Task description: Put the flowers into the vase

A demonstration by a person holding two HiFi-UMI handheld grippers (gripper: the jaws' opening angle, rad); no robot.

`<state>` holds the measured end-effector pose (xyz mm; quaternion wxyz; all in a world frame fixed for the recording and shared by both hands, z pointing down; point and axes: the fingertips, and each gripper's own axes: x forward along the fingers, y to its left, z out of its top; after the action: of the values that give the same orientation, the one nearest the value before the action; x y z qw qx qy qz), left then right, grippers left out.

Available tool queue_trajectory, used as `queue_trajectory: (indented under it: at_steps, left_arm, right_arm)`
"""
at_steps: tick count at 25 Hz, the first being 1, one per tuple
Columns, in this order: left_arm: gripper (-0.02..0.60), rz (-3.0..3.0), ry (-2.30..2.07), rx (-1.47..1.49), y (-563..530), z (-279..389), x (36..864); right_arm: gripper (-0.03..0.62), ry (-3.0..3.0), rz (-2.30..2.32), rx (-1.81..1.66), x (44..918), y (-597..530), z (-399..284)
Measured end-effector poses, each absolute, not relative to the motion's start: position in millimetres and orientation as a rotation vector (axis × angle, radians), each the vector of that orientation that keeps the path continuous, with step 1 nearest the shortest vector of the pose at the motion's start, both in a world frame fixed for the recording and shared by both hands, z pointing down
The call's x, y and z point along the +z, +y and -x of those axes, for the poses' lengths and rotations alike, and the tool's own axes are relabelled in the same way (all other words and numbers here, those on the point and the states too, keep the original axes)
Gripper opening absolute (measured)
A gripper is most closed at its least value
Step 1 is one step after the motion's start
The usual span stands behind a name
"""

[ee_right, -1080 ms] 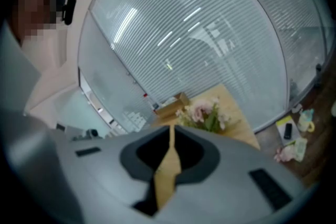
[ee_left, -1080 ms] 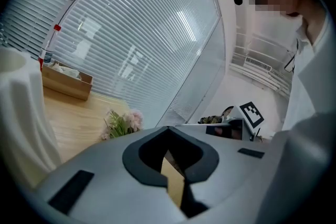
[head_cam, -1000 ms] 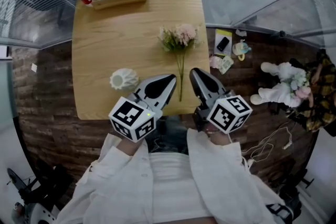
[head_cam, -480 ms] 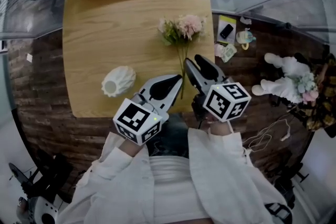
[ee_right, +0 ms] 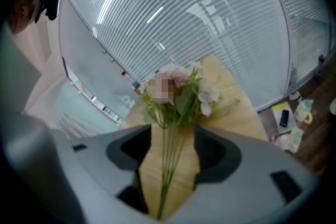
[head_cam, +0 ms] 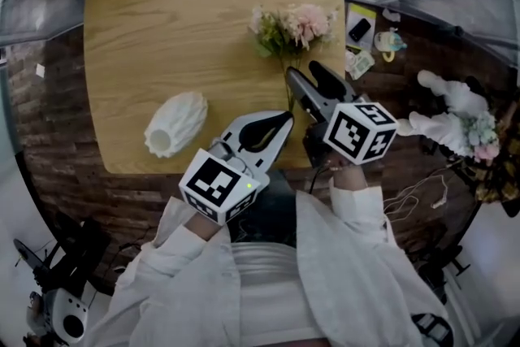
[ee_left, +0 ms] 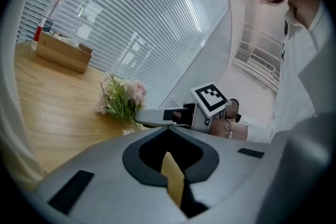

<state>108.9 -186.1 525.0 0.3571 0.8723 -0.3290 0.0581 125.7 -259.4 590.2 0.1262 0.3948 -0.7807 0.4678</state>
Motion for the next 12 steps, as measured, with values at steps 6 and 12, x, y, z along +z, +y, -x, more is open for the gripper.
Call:
queue_trajectory:
  at_steps: [6, 12]
  left_arm:
    - [0.009, -2.200, -0.869, 0.160, -184.7, -107.3, 540.3]
    - [0.009, -2.187, -0.875, 0.144, -189.7, -105.9, 542.9]
  right_arm:
    - [0.239, -2.265, -1.107, 1.457, 601.3, -264.0, -123.6]
    - [0.239, -2.246, -1.090, 1.496, 607.1, -271.8, -117.6]
